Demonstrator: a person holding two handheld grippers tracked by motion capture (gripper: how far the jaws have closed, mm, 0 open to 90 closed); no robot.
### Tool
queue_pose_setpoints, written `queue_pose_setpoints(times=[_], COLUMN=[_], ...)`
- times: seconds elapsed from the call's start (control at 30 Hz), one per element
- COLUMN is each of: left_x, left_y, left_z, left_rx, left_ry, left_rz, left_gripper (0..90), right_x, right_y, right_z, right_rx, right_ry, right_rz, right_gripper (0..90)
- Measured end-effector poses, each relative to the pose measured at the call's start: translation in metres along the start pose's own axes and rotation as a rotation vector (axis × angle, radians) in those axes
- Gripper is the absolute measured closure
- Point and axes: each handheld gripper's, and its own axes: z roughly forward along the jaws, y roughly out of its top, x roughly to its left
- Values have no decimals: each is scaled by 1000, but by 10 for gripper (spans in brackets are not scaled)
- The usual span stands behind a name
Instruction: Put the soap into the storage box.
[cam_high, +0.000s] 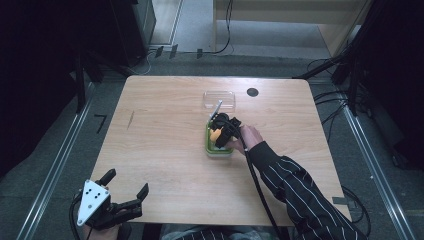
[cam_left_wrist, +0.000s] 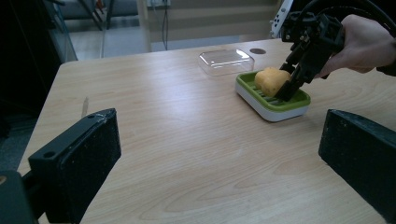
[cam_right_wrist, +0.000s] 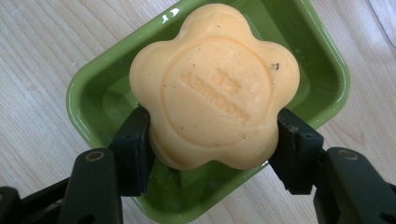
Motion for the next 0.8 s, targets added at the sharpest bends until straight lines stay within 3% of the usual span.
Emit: queue_pose_setpoints(times=[0.5, 0.8], left_x=[0, -1], left_y=[0, 0], left_z=[0, -1], left_rx=[1, 0], left_ry=[-2, -2], left_rz=[1, 2], left_gripper=[0, 0], right_x=[0, -2], right_y=[-1, -1], right_z=[7, 3], right_rx=[30, 8], right_ry=[2, 5], right_rz=[15, 24], right_gripper=[393, 379])
